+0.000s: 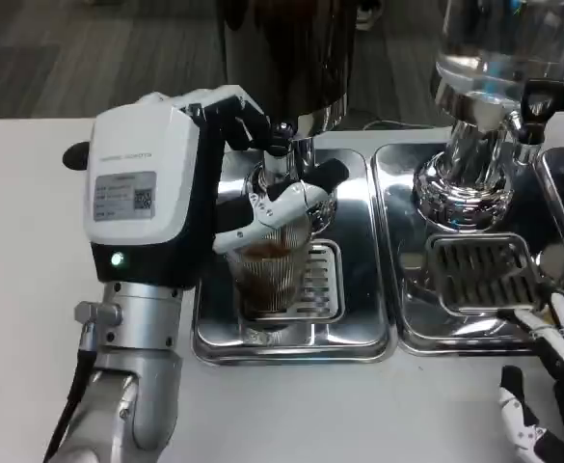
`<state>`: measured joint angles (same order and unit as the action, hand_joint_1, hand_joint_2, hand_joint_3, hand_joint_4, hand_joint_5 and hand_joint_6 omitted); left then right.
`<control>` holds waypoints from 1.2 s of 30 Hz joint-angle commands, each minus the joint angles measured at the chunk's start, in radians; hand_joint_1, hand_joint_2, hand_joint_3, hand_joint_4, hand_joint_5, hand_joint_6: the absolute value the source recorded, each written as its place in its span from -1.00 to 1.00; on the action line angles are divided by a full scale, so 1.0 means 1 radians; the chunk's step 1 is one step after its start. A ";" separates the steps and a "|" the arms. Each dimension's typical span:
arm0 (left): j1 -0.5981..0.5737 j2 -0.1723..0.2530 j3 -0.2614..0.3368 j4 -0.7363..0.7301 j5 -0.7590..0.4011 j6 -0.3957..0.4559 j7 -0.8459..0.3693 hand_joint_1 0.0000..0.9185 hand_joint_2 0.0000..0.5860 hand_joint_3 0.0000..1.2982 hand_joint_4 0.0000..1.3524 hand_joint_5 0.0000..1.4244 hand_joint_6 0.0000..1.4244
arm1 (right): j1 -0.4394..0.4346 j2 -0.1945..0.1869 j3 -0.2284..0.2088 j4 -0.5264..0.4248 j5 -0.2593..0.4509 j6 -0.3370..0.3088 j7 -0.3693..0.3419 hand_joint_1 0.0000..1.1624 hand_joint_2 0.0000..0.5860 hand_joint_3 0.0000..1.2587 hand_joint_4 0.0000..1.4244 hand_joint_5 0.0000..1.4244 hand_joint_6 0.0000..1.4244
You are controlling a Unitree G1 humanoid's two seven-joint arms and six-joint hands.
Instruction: Grasp the cup under the faucet to collect the drink, then remove the cup.
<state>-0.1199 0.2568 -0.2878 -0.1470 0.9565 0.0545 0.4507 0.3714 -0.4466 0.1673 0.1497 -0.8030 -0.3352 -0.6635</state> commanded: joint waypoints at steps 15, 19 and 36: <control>0.022 0.005 0.004 0.008 0.012 0.000 0.005 -1.00 -0.73 0.10 -0.06 0.03 -0.19 | 0.019 -0.027 0.062 -0.121 -0.242 0.228 0.021 -0.59 0.70 -0.96 -1.00 -1.00 -1.00; 0.022 0.005 0.012 0.005 0.016 0.006 0.017 -1.00 -0.74 -0.27 -0.50 -0.30 -0.38 | 0.018 -0.018 0.059 -0.107 -0.203 0.216 0.019 -0.60 0.70 -0.95 -1.00 -1.00 -1.00; 0.089 0.014 0.019 -0.055 0.024 -0.010 0.043 -1.00 -0.86 -0.72 -1.00 -0.67 -0.72 | 0.022 -0.030 0.050 -0.087 -0.126 0.187 0.010 -0.58 0.70 -0.92 -1.00 -1.00 -0.98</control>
<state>-0.0871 0.2571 -0.2832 -0.1572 0.9620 0.0576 0.4640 0.3918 -0.4708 0.2261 0.0654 -0.9456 -0.1342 -0.6464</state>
